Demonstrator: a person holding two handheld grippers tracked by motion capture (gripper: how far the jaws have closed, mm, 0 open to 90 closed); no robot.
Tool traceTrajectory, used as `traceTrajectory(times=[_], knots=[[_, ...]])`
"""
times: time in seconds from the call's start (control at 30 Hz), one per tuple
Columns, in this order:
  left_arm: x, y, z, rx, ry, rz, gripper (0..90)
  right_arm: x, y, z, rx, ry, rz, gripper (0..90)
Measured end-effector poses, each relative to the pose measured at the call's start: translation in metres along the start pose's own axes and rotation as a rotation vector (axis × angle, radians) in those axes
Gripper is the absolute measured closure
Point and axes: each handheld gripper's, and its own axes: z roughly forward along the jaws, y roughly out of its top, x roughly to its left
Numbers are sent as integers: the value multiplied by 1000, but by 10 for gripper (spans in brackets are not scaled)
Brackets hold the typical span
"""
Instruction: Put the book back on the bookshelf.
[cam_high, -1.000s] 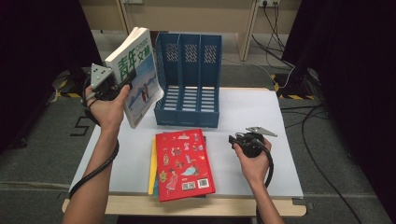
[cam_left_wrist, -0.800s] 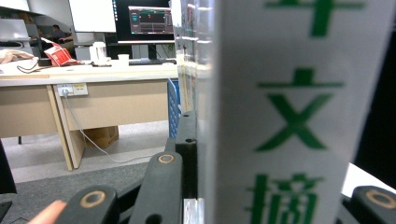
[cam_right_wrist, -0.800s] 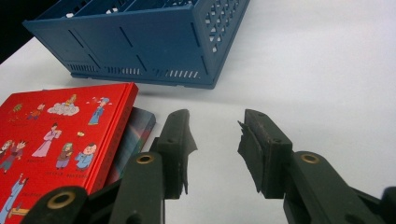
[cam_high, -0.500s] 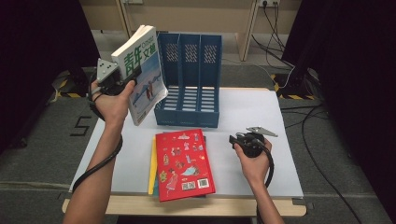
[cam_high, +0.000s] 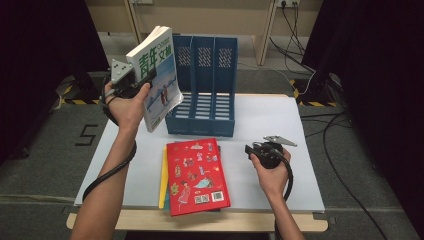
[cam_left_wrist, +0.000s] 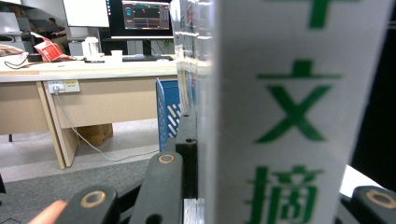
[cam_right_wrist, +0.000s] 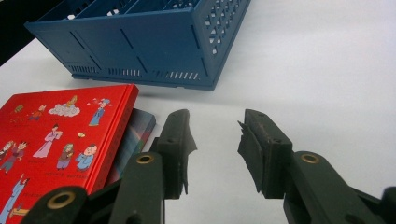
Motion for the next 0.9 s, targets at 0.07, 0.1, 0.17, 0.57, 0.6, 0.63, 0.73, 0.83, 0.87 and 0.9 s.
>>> traceTrajectory(times=[0.07,0.1,0.17,0.57,0.6,0.63,0.73,0.83,0.87,0.9], knots=[[-1,1,2,-1,2,1,737,0,0,0,-1,1,2,618],[-2,1,3,0,2,1,737,-1,0,0,-2,1,1,618],[-3,2,5,0,-2,2,737,-1,0,0,-1,0,0,618],[-7,9,20,12,-2,1,737,0,0,0,-3,2,-3,617],[-8,10,22,13,-4,1,737,0,1,0,-3,3,-3,617],[-9,10,23,12,-4,0,737,0,1,0,-3,7,4,617],[-10,12,27,14,-5,1,737,0,0,0,-4,5,-1,617],[-11,14,32,20,-2,6,737,-1,0,0,-7,7,6,617],[-12,14,33,18,0,7,738,-1,0,0,-8,7,6,617],[-12,14,35,19,2,6,737,0,0,0,-7,8,11,617]])
